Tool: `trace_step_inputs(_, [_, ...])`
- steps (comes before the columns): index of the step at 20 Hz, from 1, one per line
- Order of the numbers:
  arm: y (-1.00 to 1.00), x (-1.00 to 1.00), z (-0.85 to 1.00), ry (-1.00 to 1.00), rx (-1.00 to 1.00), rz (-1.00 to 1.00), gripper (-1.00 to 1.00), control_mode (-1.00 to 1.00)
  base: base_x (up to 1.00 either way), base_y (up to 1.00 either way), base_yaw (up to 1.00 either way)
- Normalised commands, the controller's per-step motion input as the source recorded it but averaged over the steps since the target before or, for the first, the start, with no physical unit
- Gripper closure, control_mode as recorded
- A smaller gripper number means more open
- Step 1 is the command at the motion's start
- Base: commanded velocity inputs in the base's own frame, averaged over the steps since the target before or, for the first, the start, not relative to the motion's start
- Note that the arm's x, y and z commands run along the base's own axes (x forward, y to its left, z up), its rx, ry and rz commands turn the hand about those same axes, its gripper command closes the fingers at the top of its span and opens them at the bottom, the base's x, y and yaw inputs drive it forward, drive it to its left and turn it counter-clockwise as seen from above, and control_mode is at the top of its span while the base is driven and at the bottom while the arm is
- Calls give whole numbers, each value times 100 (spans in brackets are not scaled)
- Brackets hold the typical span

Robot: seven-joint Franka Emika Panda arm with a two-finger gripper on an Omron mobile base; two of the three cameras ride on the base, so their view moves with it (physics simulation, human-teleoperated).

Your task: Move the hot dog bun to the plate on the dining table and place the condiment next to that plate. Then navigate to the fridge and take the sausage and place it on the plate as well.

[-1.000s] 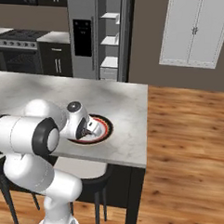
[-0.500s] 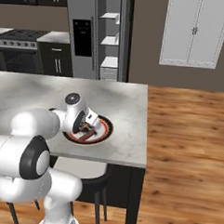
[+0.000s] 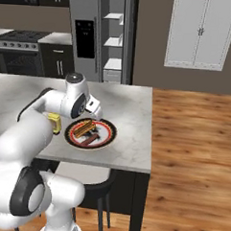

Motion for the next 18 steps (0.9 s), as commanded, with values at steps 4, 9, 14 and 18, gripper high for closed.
trace_step_inputs(4, [0,-91,49,38,-2,10,-100,-100,0,0,0])
trace_step_inputs(9, [0,-100,16,21,-8,12,-100,-100,0,0,0])
trace_step_inputs(14, [0,-100,-4,-7,0,7,-100,-100,0,0,0])
trace_step_inputs(18, [0,-100,0,-22,0,3,-100,-100,0,0,0])
